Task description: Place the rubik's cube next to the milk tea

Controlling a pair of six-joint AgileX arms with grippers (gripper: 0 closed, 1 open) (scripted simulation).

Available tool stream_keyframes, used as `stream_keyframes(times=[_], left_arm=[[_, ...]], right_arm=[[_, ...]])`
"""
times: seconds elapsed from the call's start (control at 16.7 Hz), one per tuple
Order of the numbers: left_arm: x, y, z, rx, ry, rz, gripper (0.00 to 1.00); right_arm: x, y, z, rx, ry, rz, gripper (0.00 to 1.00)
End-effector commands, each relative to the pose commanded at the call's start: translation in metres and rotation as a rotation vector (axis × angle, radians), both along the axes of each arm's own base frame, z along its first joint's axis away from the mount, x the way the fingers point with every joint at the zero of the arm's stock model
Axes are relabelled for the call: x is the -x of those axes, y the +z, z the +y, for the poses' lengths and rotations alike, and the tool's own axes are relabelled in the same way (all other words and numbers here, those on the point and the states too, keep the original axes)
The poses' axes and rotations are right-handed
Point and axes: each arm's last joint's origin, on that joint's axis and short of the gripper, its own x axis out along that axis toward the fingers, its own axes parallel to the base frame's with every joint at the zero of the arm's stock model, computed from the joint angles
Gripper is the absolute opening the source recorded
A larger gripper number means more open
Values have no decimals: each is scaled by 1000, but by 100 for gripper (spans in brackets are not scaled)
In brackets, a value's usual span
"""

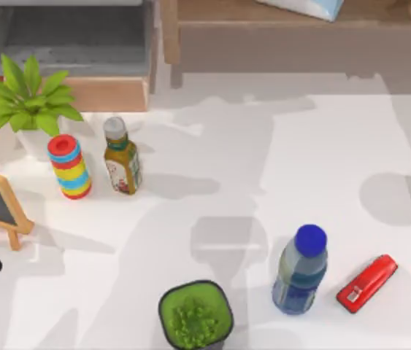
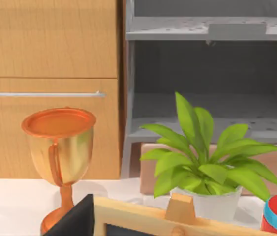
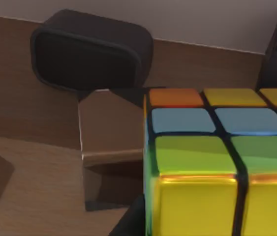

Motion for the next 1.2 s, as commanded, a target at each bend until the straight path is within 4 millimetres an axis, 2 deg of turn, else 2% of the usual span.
stream_keyframes(times=[0.12, 0.24, 0.36, 0.54, 0.72, 0.84, 1.2], left_arm=[[0, 0, 0, 0, 0, 0, 100], [0, 0, 0, 0, 0, 0, 100], [0, 0, 0, 0, 0, 0, 100], [0, 0, 0, 0, 0, 0, 100], [0, 0, 0, 0, 0, 0, 100], [0, 0, 0, 0, 0, 0, 100], [0, 0, 0, 0, 0, 0, 100]], right_arm=[[12, 11, 30, -5, 28, 149, 0], [25, 11, 54, -11, 37, 328, 0], [37, -3, 71, -16, 22, 531, 0], [49, -36, 89, -11, -38, 834, 0], [58, -68, 100, 3, -116, 1064, 0], [62, -84, 101, 10, -162, 1156, 0], [62, -87, 99, 6, -179, 1176, 0]])
